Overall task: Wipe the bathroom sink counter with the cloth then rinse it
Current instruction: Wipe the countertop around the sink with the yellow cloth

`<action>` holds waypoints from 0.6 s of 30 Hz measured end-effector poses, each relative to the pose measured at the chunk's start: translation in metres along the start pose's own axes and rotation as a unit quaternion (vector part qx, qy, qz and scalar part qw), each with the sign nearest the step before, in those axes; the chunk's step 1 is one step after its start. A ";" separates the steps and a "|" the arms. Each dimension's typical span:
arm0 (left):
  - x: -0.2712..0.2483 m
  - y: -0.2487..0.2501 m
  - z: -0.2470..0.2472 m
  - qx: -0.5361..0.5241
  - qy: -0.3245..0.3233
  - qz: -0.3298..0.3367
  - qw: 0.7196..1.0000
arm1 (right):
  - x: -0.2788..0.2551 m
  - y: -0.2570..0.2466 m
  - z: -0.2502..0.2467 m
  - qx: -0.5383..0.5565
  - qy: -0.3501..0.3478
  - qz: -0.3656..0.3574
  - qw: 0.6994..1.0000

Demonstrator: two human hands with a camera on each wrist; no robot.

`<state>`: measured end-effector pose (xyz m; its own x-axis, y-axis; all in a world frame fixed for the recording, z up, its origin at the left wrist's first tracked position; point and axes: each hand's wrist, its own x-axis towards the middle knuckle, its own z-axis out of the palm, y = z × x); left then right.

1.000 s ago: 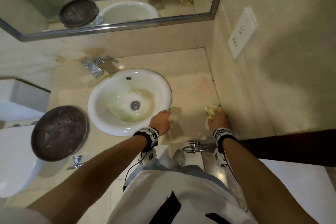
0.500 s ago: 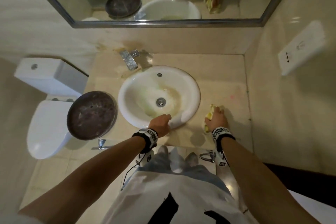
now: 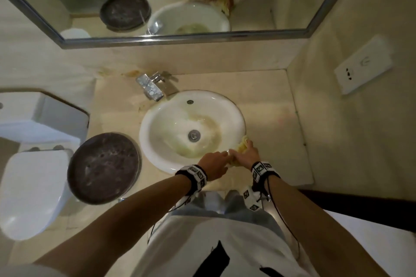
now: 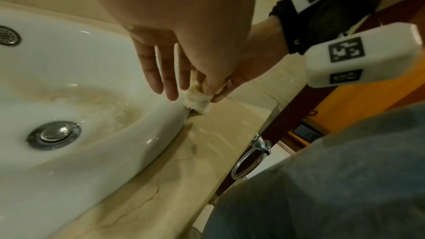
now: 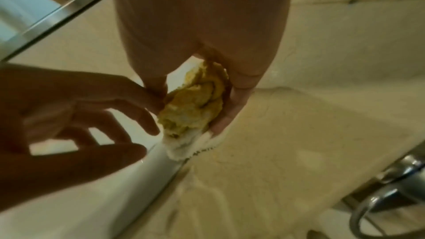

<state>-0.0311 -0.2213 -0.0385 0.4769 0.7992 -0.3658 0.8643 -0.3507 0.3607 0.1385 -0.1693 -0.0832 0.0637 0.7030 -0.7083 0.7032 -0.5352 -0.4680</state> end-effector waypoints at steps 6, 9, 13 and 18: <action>-0.006 -0.011 0.008 0.059 0.008 0.128 0.990 | -0.011 0.007 0.003 -0.126 -0.009 -0.059 0.990; -0.002 -0.013 0.013 0.072 -0.027 0.162 0.984 | -0.005 0.007 -0.001 -0.154 -0.017 -0.099 0.983; 0.012 -0.013 0.009 0.121 -0.071 0.182 0.973 | 0.005 0.010 -0.012 -0.142 -0.022 -0.138 0.980; 0.039 -0.002 -0.001 0.153 -0.111 0.175 0.966 | 0.018 0.011 -0.024 -0.122 -0.028 -0.162 0.979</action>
<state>-0.0143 -0.1888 -0.0522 0.7418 0.4929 -0.4546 0.6342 -0.7360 0.2368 0.1645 -0.1517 -0.0887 -0.2249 0.7867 -0.5749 0.8289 -0.1557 -0.5373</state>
